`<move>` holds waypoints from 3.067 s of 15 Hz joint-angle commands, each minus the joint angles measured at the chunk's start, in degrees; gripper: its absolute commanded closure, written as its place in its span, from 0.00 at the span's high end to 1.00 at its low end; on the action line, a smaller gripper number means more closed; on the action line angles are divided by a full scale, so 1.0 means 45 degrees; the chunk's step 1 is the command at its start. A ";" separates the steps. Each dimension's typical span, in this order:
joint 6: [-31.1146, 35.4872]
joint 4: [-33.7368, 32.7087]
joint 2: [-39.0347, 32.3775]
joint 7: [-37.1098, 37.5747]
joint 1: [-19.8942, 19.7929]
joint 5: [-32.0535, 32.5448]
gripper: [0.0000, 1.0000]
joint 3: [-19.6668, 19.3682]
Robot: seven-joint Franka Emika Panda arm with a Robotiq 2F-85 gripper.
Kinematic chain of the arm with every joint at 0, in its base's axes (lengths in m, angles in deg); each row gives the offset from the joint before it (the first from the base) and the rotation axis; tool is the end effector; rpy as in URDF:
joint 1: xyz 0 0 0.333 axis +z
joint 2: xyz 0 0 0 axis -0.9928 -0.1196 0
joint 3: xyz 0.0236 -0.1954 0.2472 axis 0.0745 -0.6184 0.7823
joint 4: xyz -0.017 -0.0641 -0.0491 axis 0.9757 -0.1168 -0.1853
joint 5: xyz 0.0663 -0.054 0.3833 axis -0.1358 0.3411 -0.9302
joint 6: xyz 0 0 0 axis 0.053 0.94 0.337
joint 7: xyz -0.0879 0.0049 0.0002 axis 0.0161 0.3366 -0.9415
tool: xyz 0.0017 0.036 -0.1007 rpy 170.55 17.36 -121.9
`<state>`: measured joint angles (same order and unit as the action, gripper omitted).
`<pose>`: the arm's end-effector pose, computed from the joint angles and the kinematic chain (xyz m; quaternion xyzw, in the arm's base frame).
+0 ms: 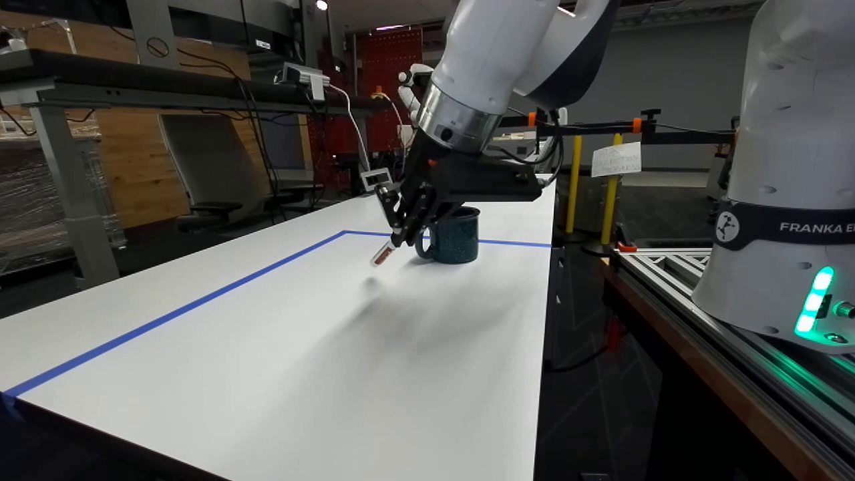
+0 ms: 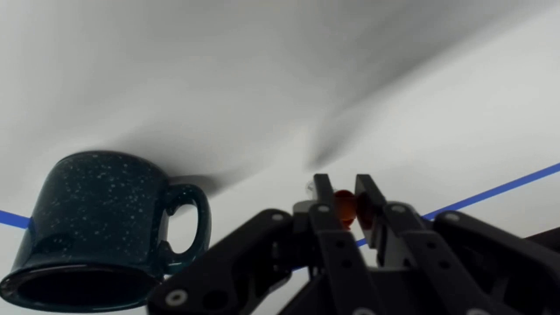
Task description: Remove the marker from the mug and put it on the table inside the border
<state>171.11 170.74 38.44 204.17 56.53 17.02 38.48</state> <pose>0.3887 0.0141 0.2287 0.8607 -0.4113 0.2941 0.0585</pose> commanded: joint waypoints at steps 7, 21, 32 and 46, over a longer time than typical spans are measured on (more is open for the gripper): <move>-0.0119 -0.0831 -0.2141 -0.0462 -0.0096 -0.0126 0.05 -0.0291; 0.0811 -0.0171 -0.1861 -0.8217 -0.0562 -0.9793 0.88 -0.0366; 0.0001 0.0116 0.1026 -1.8004 0.1442 -1.7746 1.00 -0.1220; -0.4474 -0.0103 0.4769 -2.5394 0.4149 -2.0169 1.00 -0.4568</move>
<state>152.90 169.19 57.08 97.16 73.22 -68.72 20.19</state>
